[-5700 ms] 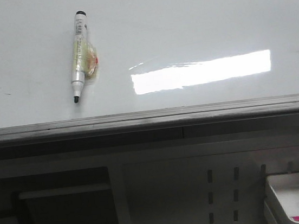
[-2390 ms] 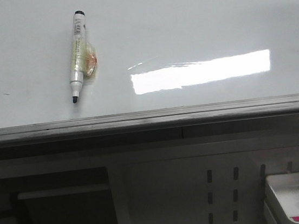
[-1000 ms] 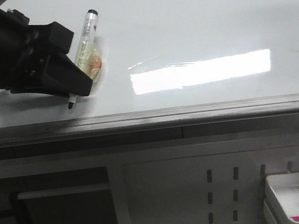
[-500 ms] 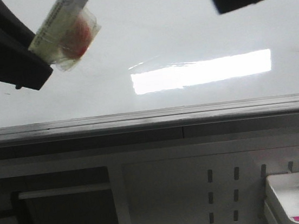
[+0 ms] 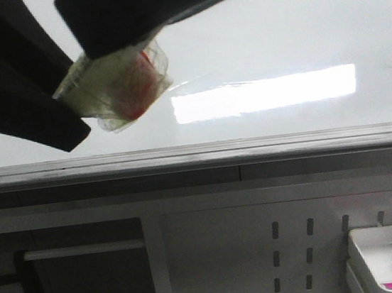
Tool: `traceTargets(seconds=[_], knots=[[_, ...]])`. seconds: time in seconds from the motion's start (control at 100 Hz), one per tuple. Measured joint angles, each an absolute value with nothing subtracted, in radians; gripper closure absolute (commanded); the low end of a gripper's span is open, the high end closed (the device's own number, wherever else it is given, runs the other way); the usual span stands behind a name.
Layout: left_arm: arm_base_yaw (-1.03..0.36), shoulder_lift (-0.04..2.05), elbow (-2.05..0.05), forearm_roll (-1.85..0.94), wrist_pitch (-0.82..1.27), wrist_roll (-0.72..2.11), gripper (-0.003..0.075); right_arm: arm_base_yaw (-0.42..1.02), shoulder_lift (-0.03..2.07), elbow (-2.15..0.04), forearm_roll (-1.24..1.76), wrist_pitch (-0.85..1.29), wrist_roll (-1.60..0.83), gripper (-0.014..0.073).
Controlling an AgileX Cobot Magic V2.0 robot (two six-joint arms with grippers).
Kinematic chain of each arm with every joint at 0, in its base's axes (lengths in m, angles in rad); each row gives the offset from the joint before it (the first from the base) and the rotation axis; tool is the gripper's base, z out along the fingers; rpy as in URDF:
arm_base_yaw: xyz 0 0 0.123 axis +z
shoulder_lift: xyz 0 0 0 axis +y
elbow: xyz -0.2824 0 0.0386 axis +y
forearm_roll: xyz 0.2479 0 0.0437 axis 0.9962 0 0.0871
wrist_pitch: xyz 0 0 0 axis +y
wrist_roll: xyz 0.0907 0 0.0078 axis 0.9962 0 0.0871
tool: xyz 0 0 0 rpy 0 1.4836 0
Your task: Write number 4 on whiteboard
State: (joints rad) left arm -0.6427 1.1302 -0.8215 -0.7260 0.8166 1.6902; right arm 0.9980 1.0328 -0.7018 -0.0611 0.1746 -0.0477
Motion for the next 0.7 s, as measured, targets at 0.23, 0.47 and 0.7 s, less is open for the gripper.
traceTargets(seconds=[0.23, 0.47, 0.7], knots=[[-0.643, 1.13, -0.822, -0.753, 0.802, 1.69, 0.0741, 1.008, 1.077, -0.703, -0.055, 0.169, -0.048, 0.021], [-0.643, 1.13, -0.822, -0.758, 0.806, 1.692, 0.0741, 1.008, 1.105, -0.703, -0.031, 0.152, -0.048, 0.0379], [-0.643, 1.13, -0.819, -0.758, 0.82, 1.672, 0.0741, 1.001, 1.106, -0.703, -0.035, 0.161, -0.051, 0.0589]])
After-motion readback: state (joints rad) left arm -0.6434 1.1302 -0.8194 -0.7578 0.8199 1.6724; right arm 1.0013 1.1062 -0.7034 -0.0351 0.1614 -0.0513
